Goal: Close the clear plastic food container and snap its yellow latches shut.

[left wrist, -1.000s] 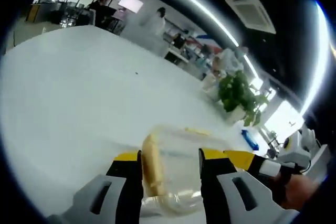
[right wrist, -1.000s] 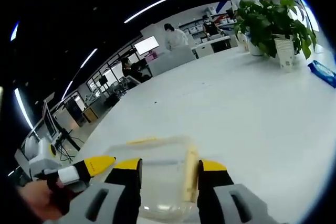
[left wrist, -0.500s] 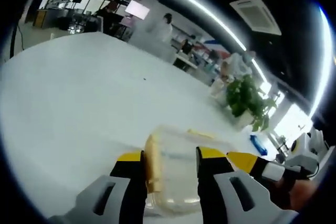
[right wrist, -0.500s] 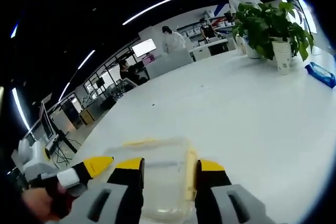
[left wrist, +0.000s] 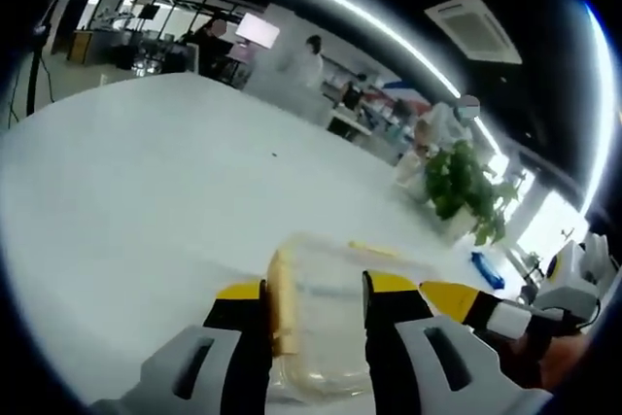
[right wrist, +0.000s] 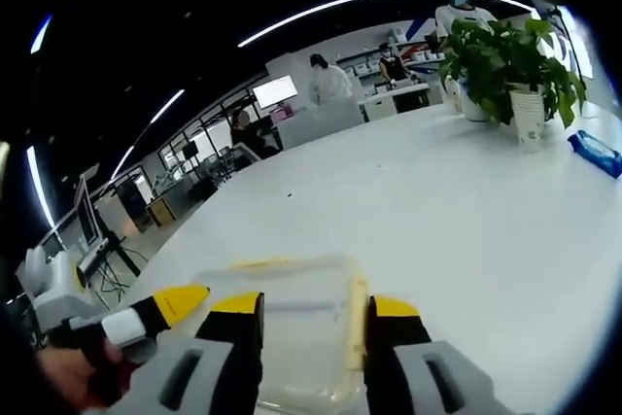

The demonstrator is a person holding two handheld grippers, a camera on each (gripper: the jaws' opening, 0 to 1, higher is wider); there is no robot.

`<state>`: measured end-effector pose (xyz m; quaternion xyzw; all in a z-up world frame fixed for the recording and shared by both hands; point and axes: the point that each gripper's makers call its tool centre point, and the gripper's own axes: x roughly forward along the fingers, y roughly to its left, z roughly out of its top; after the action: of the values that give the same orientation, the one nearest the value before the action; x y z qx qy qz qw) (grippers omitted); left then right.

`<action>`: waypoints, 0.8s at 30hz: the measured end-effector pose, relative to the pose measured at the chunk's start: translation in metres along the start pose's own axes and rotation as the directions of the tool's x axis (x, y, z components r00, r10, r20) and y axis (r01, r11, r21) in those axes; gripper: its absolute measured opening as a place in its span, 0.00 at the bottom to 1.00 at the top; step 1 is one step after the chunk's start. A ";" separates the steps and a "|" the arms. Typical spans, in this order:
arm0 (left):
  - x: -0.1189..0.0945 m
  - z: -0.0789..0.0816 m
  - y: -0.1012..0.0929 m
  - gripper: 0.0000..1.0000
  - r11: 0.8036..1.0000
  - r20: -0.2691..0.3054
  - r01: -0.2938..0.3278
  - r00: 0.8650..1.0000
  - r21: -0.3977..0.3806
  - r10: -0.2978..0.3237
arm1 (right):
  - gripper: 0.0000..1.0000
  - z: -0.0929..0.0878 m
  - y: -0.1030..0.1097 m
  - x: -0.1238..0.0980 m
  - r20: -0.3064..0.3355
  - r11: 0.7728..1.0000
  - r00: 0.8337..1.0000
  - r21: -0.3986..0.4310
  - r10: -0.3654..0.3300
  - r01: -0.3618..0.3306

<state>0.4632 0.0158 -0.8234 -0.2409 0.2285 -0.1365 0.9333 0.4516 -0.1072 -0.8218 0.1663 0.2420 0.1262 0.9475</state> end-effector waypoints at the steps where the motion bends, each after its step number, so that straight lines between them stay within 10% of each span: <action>1: 0.000 0.000 0.000 0.34 1.000 -0.004 0.002 1.000 0.003 -0.002 | 0.39 0.000 0.000 0.000 0.001 1.000 1.000 -0.004 -0.001 0.001; 24: -0.033 0.031 0.071 0.38 0.999 -0.031 -0.052 0.998 -0.006 0.052 | 0.42 -0.022 0.081 0.030 -0.045 0.998 0.998 -0.035 0.050 -0.052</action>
<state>0.4606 0.0997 -0.8236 -0.2359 0.2495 -0.1152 0.9321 0.4531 -0.0184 -0.8219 0.1527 0.2561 0.1583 0.9413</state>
